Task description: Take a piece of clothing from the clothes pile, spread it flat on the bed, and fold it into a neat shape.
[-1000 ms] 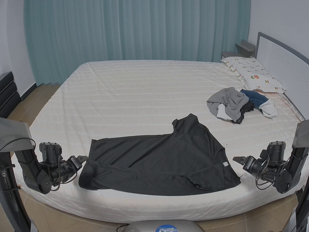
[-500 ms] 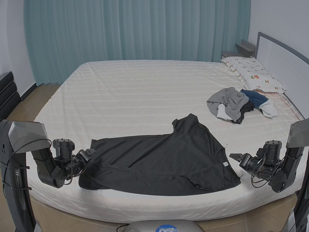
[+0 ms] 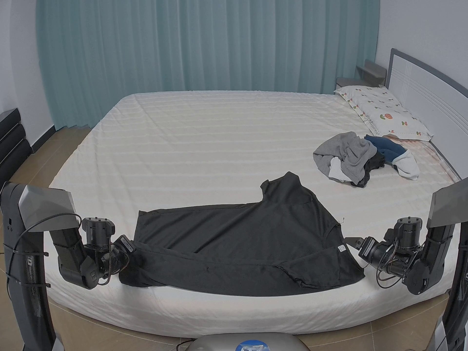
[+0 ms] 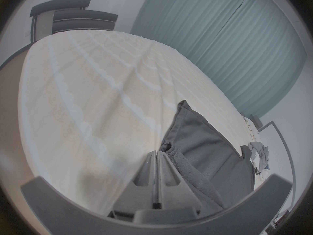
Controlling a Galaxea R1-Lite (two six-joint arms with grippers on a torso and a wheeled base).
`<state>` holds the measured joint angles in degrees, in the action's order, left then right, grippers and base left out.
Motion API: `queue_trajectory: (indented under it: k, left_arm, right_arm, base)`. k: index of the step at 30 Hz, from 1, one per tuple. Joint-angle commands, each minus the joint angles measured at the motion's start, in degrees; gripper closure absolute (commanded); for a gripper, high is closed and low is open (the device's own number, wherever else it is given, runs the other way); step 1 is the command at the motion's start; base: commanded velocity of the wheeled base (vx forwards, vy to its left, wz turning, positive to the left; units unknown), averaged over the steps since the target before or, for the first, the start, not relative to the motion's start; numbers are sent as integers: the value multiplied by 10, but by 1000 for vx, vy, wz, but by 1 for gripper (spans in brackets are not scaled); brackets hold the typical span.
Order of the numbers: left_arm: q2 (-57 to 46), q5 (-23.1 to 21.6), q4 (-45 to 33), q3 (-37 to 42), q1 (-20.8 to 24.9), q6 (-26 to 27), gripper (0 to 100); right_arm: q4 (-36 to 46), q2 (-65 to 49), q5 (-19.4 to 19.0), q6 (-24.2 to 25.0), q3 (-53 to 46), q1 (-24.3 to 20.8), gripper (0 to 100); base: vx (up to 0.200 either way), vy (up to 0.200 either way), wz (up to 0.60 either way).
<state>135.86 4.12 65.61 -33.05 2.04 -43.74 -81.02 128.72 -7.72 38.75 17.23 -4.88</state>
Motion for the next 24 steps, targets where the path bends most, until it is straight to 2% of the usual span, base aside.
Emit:
queue_trajectory:
  k: [1, 9, 21, 22, 24]
  left_arm:
    - [-2, 4, 0, 10, -1, 1, 100]
    - [-27, 10, -5, 47, 0, 33, 100]
    - [-26, 19, -7, 40, 0, 34, 100]
    - [-26, 19, -6, 38, 0, 33, 0]
    - [-28, 19, -6, 35, 0, 33, 0]
  right_arm:
    - [0, 4, 0, 0, -2, -3, 0]
    - [0, 4, 0, 0, -3, -4, 0]
    - [0, 4, 0, 1, -2, -4, 0]
    - [0, 4, 0, 1, -2, -4, 0]
    - [0, 5, 0, 1, -2, -4, 0]
  base:
    - [0, 0, 0]
    - [0, 0, 0]
    - [0, 0, 0]
    - [0, 0, 0]
    - [0, 0, 0]
